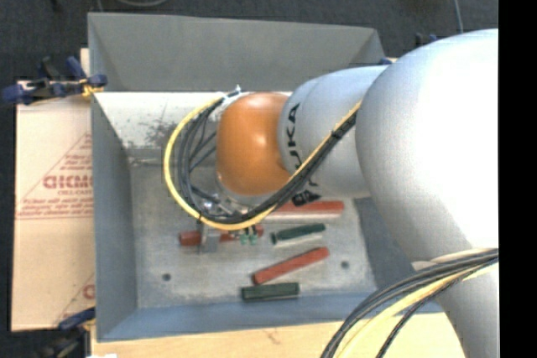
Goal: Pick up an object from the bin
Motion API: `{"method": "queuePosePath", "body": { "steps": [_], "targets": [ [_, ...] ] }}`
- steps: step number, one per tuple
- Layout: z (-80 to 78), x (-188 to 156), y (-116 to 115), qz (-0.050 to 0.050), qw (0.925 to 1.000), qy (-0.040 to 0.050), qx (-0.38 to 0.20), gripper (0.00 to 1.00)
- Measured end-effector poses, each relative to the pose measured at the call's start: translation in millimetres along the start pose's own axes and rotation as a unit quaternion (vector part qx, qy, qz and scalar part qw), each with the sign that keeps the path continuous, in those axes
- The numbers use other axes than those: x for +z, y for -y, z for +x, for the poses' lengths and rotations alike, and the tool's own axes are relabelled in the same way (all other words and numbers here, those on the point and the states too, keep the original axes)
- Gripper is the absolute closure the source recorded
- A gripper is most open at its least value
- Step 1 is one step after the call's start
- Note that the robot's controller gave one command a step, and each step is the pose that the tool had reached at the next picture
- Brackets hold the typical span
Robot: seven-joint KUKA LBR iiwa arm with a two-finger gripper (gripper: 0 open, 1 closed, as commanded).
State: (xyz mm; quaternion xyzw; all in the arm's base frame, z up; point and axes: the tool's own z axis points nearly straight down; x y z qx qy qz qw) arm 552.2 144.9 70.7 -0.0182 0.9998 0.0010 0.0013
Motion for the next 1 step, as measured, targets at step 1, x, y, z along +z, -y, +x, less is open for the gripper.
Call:
{"method": "queuePosePath", "body": {
  "steps": [1],
  "targets": [
    [-13.3, -133.6, 22.3, 0.001, 0.9997, 0.0048, -0.023, 1.00]
  ]
}}
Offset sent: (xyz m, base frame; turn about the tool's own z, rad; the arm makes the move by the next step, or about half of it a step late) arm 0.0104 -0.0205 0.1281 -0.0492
